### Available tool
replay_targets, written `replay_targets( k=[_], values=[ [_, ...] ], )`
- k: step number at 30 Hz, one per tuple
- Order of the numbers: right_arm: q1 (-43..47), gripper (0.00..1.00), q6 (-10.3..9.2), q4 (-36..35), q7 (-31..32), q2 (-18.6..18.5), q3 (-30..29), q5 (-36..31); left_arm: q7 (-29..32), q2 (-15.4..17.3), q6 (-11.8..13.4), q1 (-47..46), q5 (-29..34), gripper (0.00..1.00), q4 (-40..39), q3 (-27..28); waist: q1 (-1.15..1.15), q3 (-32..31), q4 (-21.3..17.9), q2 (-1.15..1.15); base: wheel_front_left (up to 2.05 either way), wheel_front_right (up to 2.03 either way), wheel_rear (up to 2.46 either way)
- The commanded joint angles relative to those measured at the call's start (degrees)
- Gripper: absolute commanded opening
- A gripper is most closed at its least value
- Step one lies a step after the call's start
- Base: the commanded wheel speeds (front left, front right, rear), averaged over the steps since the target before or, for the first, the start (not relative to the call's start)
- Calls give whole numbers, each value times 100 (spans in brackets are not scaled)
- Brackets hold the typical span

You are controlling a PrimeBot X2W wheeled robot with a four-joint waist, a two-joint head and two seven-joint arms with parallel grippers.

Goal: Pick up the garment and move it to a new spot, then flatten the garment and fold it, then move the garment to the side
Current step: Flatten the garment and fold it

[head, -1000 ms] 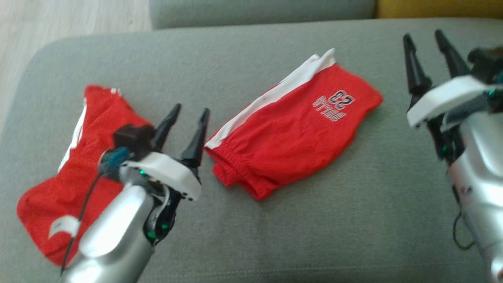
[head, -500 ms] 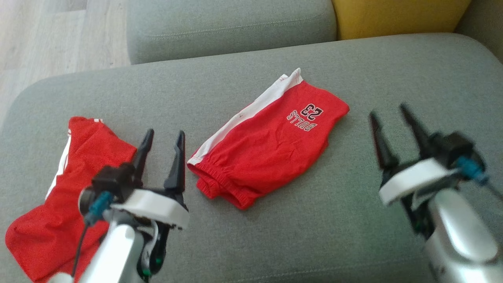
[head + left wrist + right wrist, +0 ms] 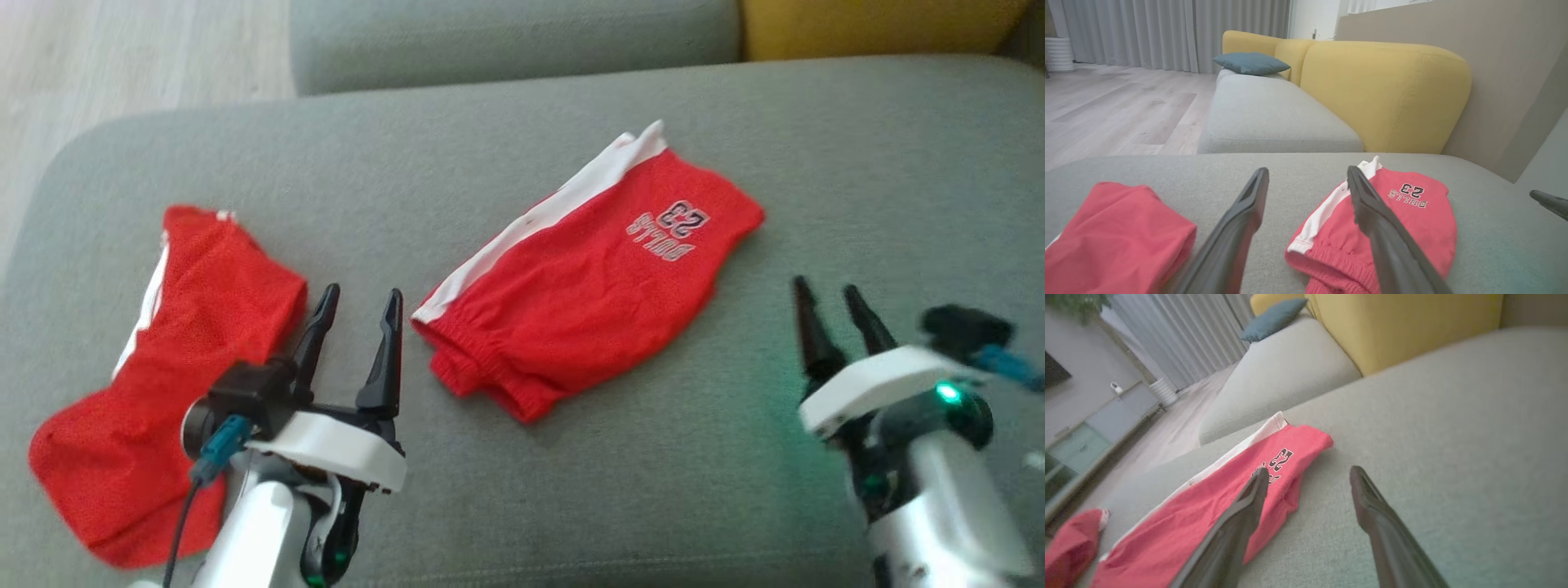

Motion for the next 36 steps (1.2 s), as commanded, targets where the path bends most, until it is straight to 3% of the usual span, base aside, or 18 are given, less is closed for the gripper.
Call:
replay_targets(
  k=[1, 7, 11, 23, 32, 33, 34, 36],
  values=[
    [-446, 100, -5, -80, 189, 45, -89, 368, -70, 1, -42, -350, 59, 100, -120, 227, 0, 199, 208, 0, 0, 0, 0],
    [-1243, 100, -5, 879, 1171, 97, -893, 1464, -70, -118, -231, -519, 183, 100, 22, 198, 0, 553, 716, 0, 0, 0, 0],
    [-1820, 100, -5, 1698, 1493, 99, -1327, 1694, -70, -176, -303, -598, 233, 100, 77, 214, 0, 709, 1012, 0, 0, 0, 0],
    [-3106, 100, -5, 3589, 1812, -346, -2368, 675, -70, -272, -400, -784, 251, 100, 58, 218, 0, 1135, 1650, 0, 0, 0, 0],
    [-3904, 100, -5, 4345, 1931, -524, -2682, 215, -70, -287, -405, -897, 175, 100, -9, 253, 0, 1463, 1783, 0, 0, 0, 0],
    [-3980, 54, -5, 4405, 1941, -526, -2711, 186, -70, -287, -401, -910, 158, 100, -16, 251, 0, 1482, 1785, 0, 0, 0, 0],
    [-4042, 0, -5, 4453, 1938, -527, -2732, 154, -70, -287, -393, -923, 143, 100, -18, 247, 0, 1496, 1783, 0, 0, 0, 0],
    [-4133, 0, -5, 4512, 1886, -514, -2777, 119, -70, -288, -370, -949, 118, 100, -14, 237, 0, 1503, 1768, 0, 0, 0, 0]
  ],
)
